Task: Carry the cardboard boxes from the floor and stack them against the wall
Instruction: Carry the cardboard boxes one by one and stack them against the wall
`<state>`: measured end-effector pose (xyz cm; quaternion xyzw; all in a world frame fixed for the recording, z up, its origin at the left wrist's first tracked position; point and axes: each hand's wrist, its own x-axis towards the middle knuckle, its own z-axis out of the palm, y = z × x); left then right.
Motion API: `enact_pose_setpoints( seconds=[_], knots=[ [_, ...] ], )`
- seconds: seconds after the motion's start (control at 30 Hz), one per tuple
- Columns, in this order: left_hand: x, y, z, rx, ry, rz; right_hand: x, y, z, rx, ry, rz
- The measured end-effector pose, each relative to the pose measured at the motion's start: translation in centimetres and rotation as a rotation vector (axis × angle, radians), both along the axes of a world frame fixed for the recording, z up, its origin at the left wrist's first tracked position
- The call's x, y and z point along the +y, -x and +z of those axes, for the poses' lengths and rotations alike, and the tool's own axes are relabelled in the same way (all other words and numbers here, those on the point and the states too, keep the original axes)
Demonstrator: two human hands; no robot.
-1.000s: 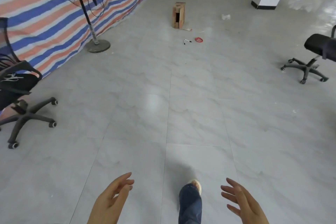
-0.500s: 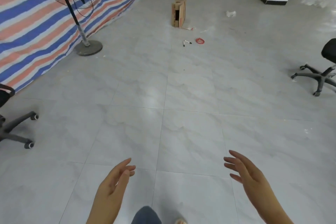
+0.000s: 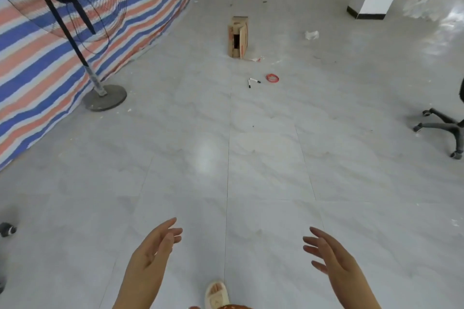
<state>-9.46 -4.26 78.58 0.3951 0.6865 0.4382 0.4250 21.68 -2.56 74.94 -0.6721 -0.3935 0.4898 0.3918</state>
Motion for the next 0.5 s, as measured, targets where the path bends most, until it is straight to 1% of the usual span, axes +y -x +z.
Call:
enact_pose_setpoints(
  seconds=[0.13, 0.27, 0.4, 0.5],
  knots=[
    [9.8, 2.0, 1.1, 0.040, -0.031, -0.070, 8.4, 1.7, 1.1, -0.005, -0.047, 0.007],
    [17.0, 2.0, 0.6, 0.044, -0.007, -0.101, 15.0, 1.8, 0.5, 0.005, -0.012, -0.020],
    [24.2, 1.1, -1.1, 0.027, 0.051, -0.091, 22.2, 0.3, -1.4, 0.017, 0.041, -0.039],
    [30.9, -0.2, -1.8, 0.007, 0.051, -0.046, 29.7, -1.1, -1.9, 0.014, 0.058, -0.022]
  ],
)
